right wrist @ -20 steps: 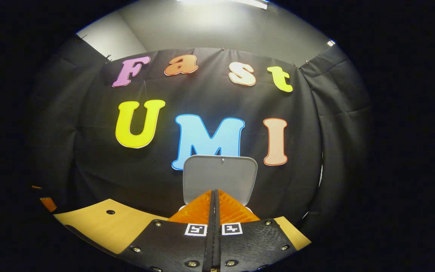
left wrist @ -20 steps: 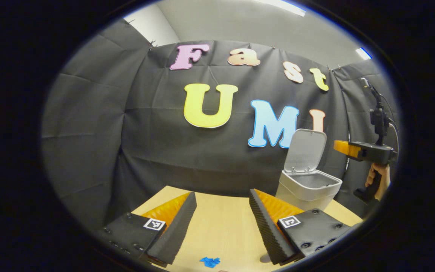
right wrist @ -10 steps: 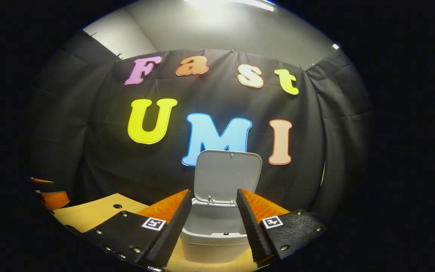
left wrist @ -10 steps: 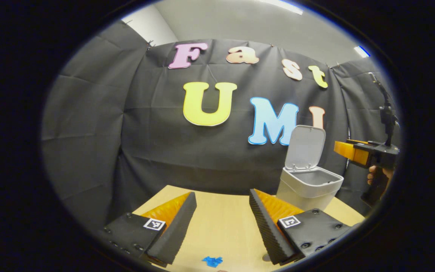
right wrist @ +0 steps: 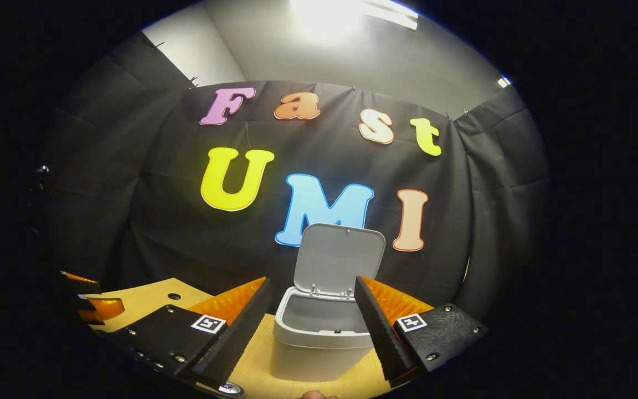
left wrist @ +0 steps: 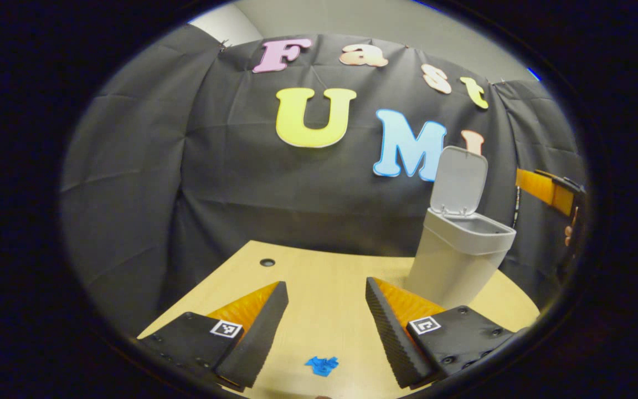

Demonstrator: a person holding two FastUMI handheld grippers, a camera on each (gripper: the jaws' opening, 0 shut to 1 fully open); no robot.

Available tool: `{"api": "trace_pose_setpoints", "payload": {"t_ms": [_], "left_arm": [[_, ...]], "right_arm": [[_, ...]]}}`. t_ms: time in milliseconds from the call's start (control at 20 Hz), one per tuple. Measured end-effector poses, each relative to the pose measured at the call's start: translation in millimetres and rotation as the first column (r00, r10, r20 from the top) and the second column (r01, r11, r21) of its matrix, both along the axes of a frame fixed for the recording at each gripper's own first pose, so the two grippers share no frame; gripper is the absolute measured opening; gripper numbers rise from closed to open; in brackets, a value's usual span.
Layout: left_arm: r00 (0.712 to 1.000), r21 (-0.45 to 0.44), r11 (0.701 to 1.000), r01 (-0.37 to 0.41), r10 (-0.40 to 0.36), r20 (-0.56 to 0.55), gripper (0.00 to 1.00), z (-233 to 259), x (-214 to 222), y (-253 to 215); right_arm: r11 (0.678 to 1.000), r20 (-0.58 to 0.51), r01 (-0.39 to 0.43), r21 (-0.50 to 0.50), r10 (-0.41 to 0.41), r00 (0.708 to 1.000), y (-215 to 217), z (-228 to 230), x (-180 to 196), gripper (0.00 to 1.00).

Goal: Press the lid of the desktop garbage bin to open it, pick up the crumpled paper on the desktop and throw it into the bin, then pick up the pop can on the desktop and drop it into the bin, and finally close the garbage bin lid.

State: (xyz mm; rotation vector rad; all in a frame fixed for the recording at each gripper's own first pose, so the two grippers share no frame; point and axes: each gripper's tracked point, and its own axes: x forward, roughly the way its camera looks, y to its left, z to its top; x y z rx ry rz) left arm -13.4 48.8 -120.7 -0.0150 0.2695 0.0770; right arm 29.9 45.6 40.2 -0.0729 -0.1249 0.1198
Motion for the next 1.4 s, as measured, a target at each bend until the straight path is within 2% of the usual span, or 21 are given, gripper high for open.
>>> {"api": "trace_pose_setpoints", "payload": {"t_ms": [50, 150, 200, 350, 400, 450, 600, 800, 850, 900, 1000, 1100, 1150, 1350, 1400], "left_arm": [[1.0, -0.002, 1.0, 0.002, -0.002, -0.027, 1.0, -13, -2, 3], [0.997, -0.018, 1.0, 0.006, -0.007, -0.081, 1.0, -37, -8, 7], [0.994, -0.027, 1.0, 0.008, -0.011, -0.106, 0.94, -49, -10, 8], [0.98, -0.043, 0.999, 0.014, -0.022, -0.196, 1.0, -86, -17, 12], [0.974, -0.052, 0.998, 0.019, -0.031, -0.226, 1.0, -98, -20, 13], [0.966, -0.058, 0.998, 0.028, -0.042, -0.254, 0.94, -112, -22, 12], [0.941, -0.055, 0.995, 0.079, -0.092, -0.326, 0.94, -146, -23, 10], [0.901, -0.057, 0.987, 0.148, -0.158, -0.405, 0.94, -179, -24, 5], [0.891, -0.061, 0.985, 0.161, -0.171, -0.42, 0.94, -189, -23, 4], [0.882, -0.058, 0.984, 0.167, -0.176, -0.437, 0.94, -196, -22, 5], [0.865, -0.053, 0.983, 0.174, -0.178, -0.47, 0.97, -213, -21, 6], [0.853, -0.057, 0.984, 0.17, -0.176, -0.491, 0.94, -225, -18, 6], [0.849, -0.059, 0.985, 0.164, -0.171, -0.501, 0.97, -231, -19, 6], [0.835, -0.053, 0.99, 0.131, -0.139, -0.532, 0.93, -253, -16, 6], [0.84, -0.024, 0.992, 0.128, -0.121, -0.529, 0.86, -254, -15, 9]], "right_arm": [[1.0, -0.007, -0.003, -0.003, 0.003, 1.0, 2, -3, -3, 0.97], [1.0, -0.03, -0.004, -0.008, 0.004, 1.0, 5, -12, -9, 0.96], [1.0, -0.04, -0.003, -0.008, 0.003, 0.999, 6, -15, -11, 0.96], [1.0, -0.069, 0.006, -0.001, -0.006, 0.998, 7, -26, -19, 0.96], [1.0, -0.084, 0.01, 0.0, -0.01, 0.996, 8, -30, -22, 0.96], [1.0, -0.099, 0.017, 0.002, -0.017, 0.995, 7, -35, -25, 0.96], [0.998, -0.143, 0.055, 0.013, -0.053, 0.988, 6, -46, -37, 1.0], [0.992, -0.2, 0.121, 0.025, -0.114, 0.973, 1, -61, -54, 0.96], [0.99, -0.207, 0.136, 0.033, -0.126, 0.97, 0, -63, -59, 1.0], [0.988, -0.213, 0.147, 0.042, -0.135, 0.968, -2, -65, -63, 0.96], [0.985, -0.229, 0.164, 0.059, -0.146, 0.962, -8, -68, -68, 0.96], [0.981, -0.245, 0.176, 0.08, -0.152, 0.957, -17, -71, -70, 0.96], [0.979, -0.25, 0.18, 0.095, -0.151, 0.956, -22, -72, -70, 0.97], [0.974, -0.261, 0.194, 0.12, -0.158, 0.952, -47, -75, -69, 0.97], [0.972, -0.259, 0.206, 0.113, -0.171, 0.951, -55, -76, -70, 0.96]]}}
